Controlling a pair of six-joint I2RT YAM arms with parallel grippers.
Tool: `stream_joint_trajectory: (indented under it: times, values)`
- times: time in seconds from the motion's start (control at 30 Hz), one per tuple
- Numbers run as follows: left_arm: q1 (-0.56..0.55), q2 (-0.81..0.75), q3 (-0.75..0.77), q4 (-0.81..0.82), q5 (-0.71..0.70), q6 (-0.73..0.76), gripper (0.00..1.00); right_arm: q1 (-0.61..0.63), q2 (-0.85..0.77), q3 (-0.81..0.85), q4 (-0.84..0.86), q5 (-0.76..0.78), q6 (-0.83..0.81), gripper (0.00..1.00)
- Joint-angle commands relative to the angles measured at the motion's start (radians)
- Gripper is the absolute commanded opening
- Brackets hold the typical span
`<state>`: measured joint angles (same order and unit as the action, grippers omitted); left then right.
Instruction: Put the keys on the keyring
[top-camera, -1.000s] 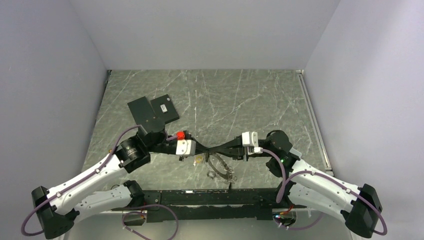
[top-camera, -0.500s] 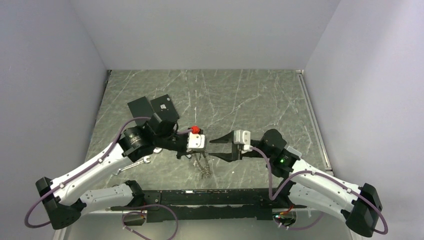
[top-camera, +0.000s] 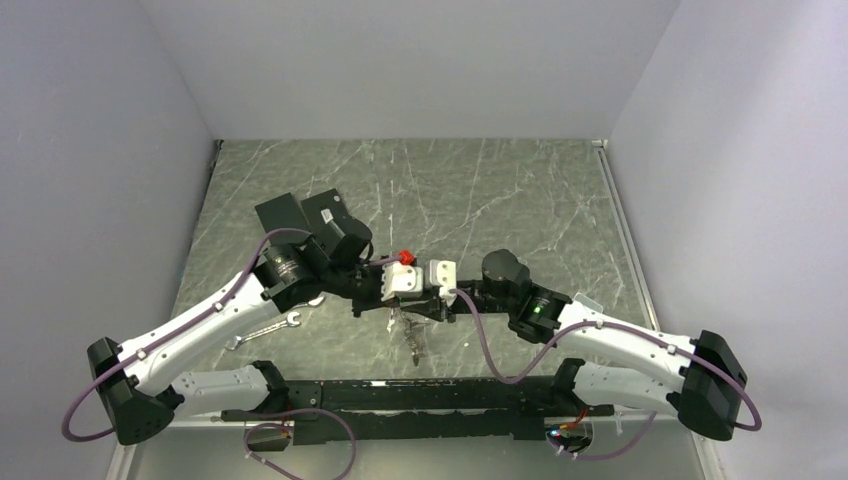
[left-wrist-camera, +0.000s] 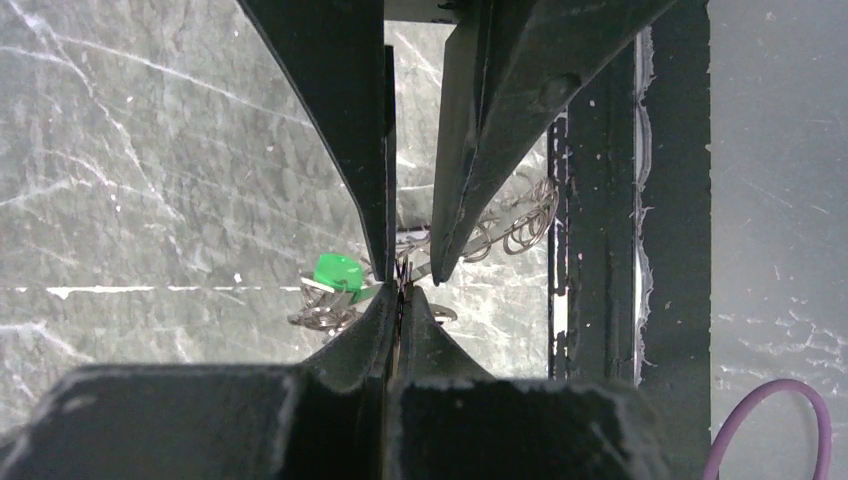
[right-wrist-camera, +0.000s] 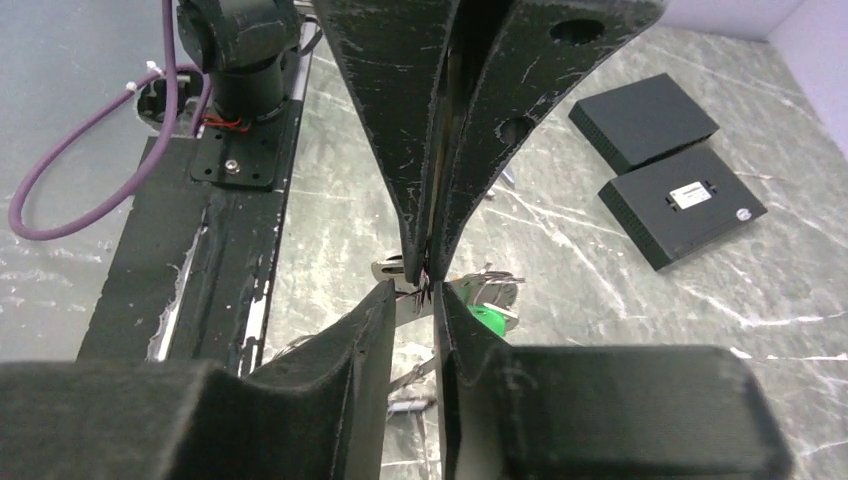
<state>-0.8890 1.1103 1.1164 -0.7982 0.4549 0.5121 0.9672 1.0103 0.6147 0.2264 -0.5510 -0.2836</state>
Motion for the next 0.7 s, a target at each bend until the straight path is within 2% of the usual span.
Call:
stream_joint_trajectory:
  times: [0.0,0.13,0.27,0.43,0.47,0.53,0.63,0.67]
  values:
    - [-0.002,-0.01,0.027,0.031,0.001,0.001,0.0,0.013,0.041,0.054,0.003,0.008,-0.02,0.22]
    - [-0.002,-0.018,0.018,0.051,0.008,-0.009,0.0,0.017,0.06,0.047,0.034,0.001,-0.015,0.2]
    - [-0.001,-0.017,0.017,0.057,0.016,-0.012,0.0,0.019,0.073,0.046,0.06,-0.006,-0.023,0.0]
    - [-0.002,-0.043,0.003,0.095,0.021,-0.046,0.0,0.019,0.087,0.028,0.11,-0.011,-0.012,0.0]
    - [-0.001,-0.053,-0.003,0.109,0.012,-0.058,0.07,0.019,0.085,0.018,0.134,-0.014,-0.004,0.0]
    - [-0.001,-0.081,-0.019,0.139,-0.031,-0.084,0.3,0.019,0.076,-0.005,0.181,-0.008,0.012,0.0]
    - [-0.002,-0.138,-0.042,0.161,-0.087,-0.108,0.52,0.019,0.05,-0.032,0.239,0.023,0.028,0.0]
    - [-0.001,-0.157,-0.049,0.165,-0.102,-0.115,0.55,0.019,0.04,-0.039,0.259,0.034,0.033,0.0]
